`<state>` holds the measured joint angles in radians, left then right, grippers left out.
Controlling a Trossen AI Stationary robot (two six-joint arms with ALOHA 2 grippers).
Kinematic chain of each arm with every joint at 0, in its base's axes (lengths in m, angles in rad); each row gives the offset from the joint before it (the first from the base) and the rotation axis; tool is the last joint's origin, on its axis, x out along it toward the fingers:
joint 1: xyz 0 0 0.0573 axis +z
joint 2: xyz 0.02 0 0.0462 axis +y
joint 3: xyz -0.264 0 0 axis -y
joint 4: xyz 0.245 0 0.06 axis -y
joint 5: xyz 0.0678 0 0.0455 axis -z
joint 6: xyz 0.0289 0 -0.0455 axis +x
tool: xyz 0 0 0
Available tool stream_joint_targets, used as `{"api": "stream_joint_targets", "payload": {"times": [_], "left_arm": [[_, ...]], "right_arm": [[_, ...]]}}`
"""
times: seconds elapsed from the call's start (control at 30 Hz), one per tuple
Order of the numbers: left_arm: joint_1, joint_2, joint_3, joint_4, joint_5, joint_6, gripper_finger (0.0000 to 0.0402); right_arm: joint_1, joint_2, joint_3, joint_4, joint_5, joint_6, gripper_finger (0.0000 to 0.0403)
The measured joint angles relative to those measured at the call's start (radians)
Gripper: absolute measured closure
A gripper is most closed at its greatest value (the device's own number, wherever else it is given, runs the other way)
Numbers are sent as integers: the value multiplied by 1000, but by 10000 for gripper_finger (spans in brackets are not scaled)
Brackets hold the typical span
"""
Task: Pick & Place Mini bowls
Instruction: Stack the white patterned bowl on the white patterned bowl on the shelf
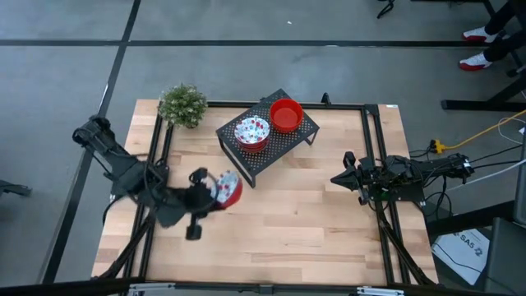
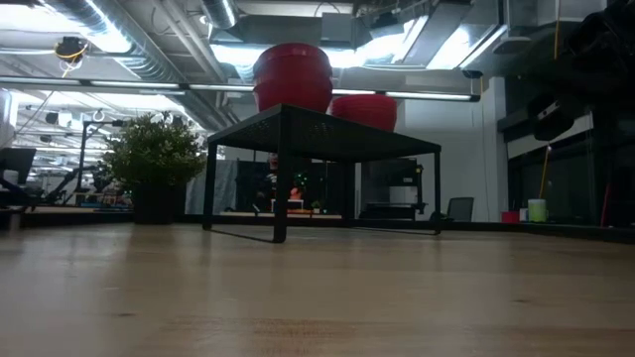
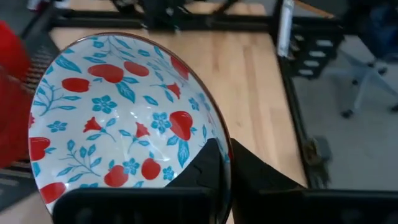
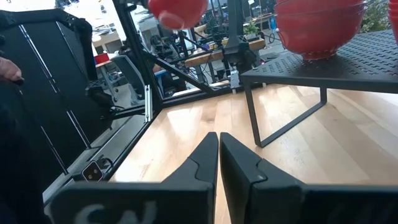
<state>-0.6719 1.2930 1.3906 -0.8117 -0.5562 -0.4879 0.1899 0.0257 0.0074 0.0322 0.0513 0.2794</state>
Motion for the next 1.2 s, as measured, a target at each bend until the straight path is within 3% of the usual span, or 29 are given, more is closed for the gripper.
{"api": "stream_joint_targets", "payload": {"times": [0.3,0.63,0.9,1.2], "left_arm": [[179,0,85,1,-22,65,395],[288,0,108,6,-109,83,395],[371,0,108,78,-99,162,395],[507,0,108,113,-2,232,395]], "right_arm": [[0,0,0,0,0,0,384],[0,0,0,0,0,0,384],[0,0,0,0,0,0,384],[0,0,0,0,0,0,384]]}}
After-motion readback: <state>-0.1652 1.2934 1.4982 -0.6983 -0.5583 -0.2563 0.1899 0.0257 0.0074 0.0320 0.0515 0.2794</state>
